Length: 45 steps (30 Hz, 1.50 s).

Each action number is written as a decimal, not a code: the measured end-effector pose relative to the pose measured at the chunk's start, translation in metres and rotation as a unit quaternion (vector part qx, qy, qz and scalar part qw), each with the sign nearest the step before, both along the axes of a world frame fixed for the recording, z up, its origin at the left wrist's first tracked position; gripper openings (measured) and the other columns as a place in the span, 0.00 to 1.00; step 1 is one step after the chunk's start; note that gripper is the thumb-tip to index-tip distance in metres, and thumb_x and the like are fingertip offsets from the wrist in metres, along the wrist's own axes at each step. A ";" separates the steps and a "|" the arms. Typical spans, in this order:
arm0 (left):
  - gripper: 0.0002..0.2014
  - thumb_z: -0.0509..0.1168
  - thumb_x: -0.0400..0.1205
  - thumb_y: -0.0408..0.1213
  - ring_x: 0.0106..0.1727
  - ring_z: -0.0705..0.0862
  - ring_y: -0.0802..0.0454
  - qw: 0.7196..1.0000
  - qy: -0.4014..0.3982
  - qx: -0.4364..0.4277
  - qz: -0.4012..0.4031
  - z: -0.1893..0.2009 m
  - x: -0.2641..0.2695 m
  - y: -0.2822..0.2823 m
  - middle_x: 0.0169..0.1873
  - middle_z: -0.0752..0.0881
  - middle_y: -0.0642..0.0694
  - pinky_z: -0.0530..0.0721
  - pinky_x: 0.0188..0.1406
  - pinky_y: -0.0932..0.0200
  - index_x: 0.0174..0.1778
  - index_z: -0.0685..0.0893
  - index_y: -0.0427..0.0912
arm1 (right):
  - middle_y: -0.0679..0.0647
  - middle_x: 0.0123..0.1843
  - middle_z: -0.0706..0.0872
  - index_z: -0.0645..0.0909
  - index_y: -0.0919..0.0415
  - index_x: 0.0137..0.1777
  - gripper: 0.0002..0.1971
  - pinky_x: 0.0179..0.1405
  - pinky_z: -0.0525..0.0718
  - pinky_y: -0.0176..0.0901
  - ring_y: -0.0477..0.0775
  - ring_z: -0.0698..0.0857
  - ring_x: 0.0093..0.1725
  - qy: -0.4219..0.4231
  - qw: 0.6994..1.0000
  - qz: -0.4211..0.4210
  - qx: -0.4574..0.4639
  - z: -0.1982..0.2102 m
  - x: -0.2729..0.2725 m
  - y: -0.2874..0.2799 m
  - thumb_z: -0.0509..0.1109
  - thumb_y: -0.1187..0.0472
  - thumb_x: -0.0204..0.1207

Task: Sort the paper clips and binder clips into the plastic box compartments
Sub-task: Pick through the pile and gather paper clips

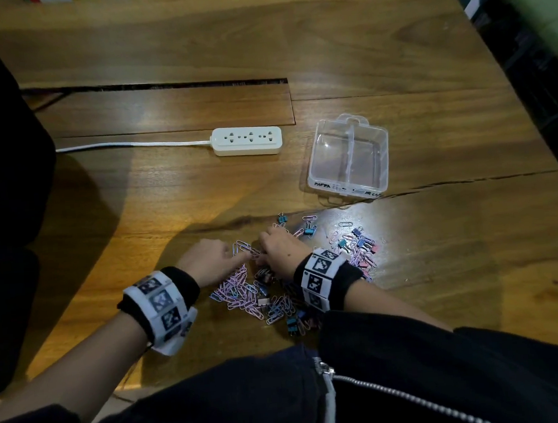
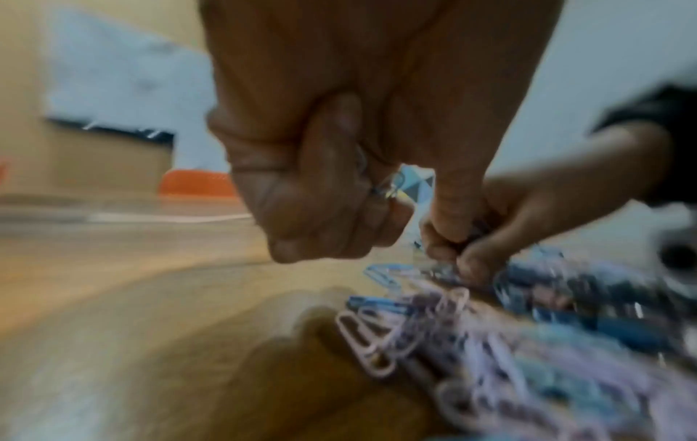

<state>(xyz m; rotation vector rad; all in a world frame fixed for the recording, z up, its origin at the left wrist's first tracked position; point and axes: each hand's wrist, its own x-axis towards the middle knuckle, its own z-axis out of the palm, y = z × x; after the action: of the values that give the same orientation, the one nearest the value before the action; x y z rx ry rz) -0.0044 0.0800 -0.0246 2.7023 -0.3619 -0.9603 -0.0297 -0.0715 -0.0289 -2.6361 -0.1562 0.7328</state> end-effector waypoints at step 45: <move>0.20 0.60 0.81 0.39 0.56 0.77 0.46 0.867 0.269 -0.363 0.211 0.056 0.109 -0.198 0.67 0.71 0.36 0.83 0.48 0.56 0.68 0.72 0.38 | 0.52 0.40 0.80 0.77 0.61 0.40 0.10 0.33 0.79 0.29 0.47 0.78 0.36 -0.101 0.810 -0.471 0.336 0.043 0.021 -0.149 0.57 0.72 0.79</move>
<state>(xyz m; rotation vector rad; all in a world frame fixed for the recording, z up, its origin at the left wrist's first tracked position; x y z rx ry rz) 0.1050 -0.1179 0.0316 1.6484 0.0047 -1.0989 -0.0089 -0.2207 0.0142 -1.7389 0.6746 0.0111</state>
